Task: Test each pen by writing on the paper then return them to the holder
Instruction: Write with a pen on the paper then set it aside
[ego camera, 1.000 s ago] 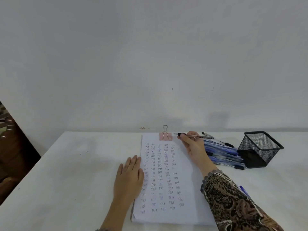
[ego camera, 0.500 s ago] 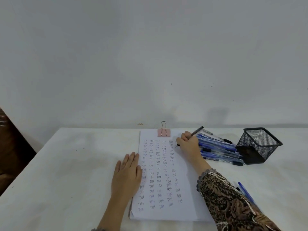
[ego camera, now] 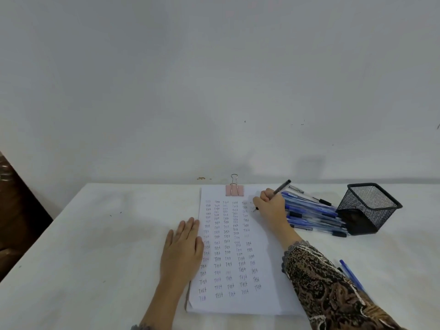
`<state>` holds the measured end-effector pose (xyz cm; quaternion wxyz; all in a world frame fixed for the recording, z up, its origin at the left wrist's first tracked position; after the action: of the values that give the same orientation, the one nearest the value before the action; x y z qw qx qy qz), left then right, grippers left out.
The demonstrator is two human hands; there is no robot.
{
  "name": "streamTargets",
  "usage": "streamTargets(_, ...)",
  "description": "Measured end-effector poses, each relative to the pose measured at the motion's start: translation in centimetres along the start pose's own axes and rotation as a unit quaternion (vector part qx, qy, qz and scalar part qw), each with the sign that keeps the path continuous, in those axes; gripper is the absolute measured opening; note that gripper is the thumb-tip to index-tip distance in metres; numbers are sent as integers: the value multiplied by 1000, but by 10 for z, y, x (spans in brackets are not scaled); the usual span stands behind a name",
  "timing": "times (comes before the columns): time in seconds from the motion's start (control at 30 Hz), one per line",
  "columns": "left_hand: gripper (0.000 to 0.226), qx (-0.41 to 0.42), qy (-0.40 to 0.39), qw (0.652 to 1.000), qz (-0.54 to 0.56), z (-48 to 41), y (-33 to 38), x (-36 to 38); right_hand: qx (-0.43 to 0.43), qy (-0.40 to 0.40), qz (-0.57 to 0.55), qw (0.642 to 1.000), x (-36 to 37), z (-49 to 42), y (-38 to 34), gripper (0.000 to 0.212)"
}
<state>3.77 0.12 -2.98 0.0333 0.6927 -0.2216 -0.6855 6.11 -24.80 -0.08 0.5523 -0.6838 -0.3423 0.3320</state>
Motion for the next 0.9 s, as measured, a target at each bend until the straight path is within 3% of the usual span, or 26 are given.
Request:
streamTargets(0.2, 91, 4, 10, 1000, -3, 1, -1, 1, 5, -9, 14, 1000, -1, 0, -1, 50)
streamTargets(0.33, 91, 5, 12, 1000, 3, 0, 0, 0, 4, 7, 5, 1000, -2, 0, -2, 50)
streamTargets(0.47, 74, 0, 5, 1000, 3, 0, 0, 0, 1, 3, 26, 1000, -3, 0, -1, 49)
streamTargets(0.6, 91, 1, 12, 1000, 5, 0, 0, 1, 2, 12, 6, 1000, -2, -1, -1, 49)
streamTargets(0.9, 92, 9, 18, 1000, -3, 1, 0, 0, -6, 19, 9, 1000, -3, 2, -2, 48)
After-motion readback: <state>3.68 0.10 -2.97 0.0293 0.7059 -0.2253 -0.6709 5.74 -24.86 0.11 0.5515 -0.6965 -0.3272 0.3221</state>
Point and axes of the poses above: each hand's wrist, its own z-axis away from the middle knuckle, its own x-axis out of the palm, y = z × x, the point moved 5 cm from there along -z, towards the middle knuckle, and after that the axes turned 2 degrees about -x, right-handed, at the moved point
